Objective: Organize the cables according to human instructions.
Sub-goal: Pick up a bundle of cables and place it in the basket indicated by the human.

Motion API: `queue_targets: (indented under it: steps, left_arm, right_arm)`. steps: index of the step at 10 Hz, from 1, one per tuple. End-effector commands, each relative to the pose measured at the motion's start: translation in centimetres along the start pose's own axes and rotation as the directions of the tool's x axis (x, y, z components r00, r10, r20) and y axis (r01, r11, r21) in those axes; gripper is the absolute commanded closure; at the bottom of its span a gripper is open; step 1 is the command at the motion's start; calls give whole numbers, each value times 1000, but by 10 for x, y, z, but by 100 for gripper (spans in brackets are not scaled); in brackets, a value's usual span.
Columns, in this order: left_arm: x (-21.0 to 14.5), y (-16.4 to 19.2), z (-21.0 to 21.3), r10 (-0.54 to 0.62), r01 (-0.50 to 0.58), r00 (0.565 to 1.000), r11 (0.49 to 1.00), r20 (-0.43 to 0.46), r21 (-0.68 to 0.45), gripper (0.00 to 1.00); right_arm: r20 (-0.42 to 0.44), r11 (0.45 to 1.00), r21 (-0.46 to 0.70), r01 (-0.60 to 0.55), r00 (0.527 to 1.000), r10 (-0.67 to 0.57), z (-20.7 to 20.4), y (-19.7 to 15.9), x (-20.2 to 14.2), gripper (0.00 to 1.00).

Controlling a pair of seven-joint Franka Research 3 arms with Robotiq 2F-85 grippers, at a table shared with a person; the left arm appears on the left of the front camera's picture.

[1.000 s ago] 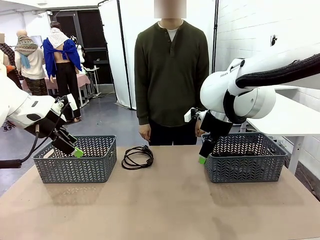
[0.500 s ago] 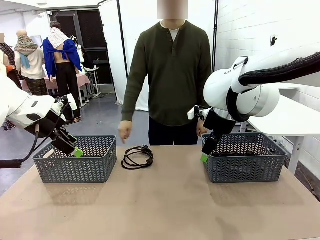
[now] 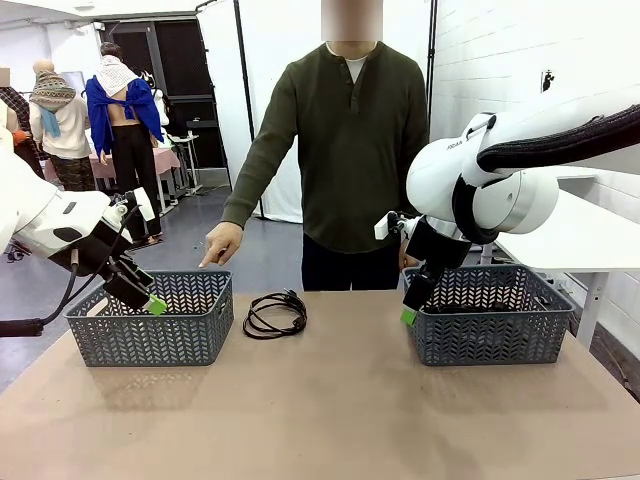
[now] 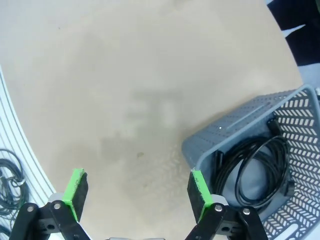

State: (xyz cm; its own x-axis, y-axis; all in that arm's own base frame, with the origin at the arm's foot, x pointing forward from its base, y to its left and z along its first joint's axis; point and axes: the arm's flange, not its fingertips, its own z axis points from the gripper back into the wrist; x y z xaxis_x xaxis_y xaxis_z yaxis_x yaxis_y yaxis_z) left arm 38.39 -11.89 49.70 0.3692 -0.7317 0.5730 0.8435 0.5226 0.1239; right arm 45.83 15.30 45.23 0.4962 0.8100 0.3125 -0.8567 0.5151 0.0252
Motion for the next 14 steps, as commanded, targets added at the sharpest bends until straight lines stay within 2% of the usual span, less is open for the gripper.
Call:
queue_targets:
  steps: [1, 14]
  left_arm:
    - [-3, 4, 0, -9, 10, 1000, 1000, 15, -20, 0]
    - [-3, 4, 0, -9, 10, 1000, 1000, 15, -20, 0]
  right_arm:
    - [-3, 1000, -6, -1, 1000, 1, 0, -1, 1, 0]
    - [-3, 1000, -6, -1, 1000, 1, 0, -1, 1, 0]
